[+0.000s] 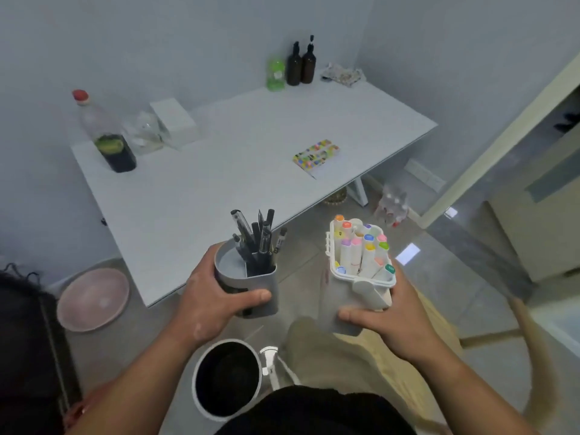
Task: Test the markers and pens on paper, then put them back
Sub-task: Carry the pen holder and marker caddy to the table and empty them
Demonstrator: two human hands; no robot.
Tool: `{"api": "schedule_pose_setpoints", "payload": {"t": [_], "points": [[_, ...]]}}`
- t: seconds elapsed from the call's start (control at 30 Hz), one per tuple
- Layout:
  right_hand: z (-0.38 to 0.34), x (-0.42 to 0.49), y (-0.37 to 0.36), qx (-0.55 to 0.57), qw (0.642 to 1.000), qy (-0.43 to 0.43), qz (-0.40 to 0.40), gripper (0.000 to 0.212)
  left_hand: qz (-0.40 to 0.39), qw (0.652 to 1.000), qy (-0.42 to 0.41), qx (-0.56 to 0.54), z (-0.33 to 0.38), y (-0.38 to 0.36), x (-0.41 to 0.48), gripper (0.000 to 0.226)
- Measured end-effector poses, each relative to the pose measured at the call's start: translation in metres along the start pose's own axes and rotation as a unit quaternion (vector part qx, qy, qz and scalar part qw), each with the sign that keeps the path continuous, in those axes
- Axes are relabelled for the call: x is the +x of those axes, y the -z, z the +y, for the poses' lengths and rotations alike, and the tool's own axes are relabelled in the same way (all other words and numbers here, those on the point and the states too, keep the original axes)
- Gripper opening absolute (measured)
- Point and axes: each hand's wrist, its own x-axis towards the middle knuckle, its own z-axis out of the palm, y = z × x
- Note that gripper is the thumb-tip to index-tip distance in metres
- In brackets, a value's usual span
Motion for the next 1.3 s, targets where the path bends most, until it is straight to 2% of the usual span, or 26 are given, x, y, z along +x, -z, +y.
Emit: {"api": "schedule_pose_setpoints", "payload": {"t": [0.2,0.4,0.63,0.73,0.8,0.93,1.1,1.2,1.3], "points": [[0.016,0.117,0.011,-0.006,0.998,0.015,-0.057,0.094,0.072,0.997,0.023,-0.019,-0.001,-0.005,0.064,0.091],[0.047,0.258,0.024,0.012,0.988,0.027,-0.152,0.101,0.148,0.986,0.067,-0.037,-0.012,-0.030,0.149,0.090],[0.098,0.465,0.054,-0.029,0.962,0.024,-0.270,0.127,0.262,0.954,0.129,-0.067,-0.019,-0.093,0.294,0.088],[0.111,0.538,0.059,-0.057,0.948,0.026,-0.313,0.123,0.302,0.938,0.157,-0.069,-0.019,-0.112,0.340,0.085],[0.122,0.579,0.054,-0.066,0.944,0.029,-0.321,0.119,0.315,0.932,0.167,-0.069,-0.020,-0.120,0.367,0.085],[0.149,0.640,0.029,-0.064,0.941,0.027,-0.331,0.127,0.330,0.925,0.179,-0.056,-0.035,-0.127,0.408,0.082],[0.187,0.696,-0.011,-0.075,0.929,0.080,-0.353,0.129,0.334,0.925,0.181,-0.014,-0.072,-0.132,0.442,0.085],[0.213,0.718,-0.032,-0.067,0.927,0.110,-0.353,0.135,0.359,0.921,0.153,0.010,-0.097,-0.131,0.450,0.084],[0.230,0.733,-0.049,-0.048,0.924,0.157,-0.347,0.128,0.382,0.917,0.111,0.042,-0.115,-0.130,0.453,0.084]]}}
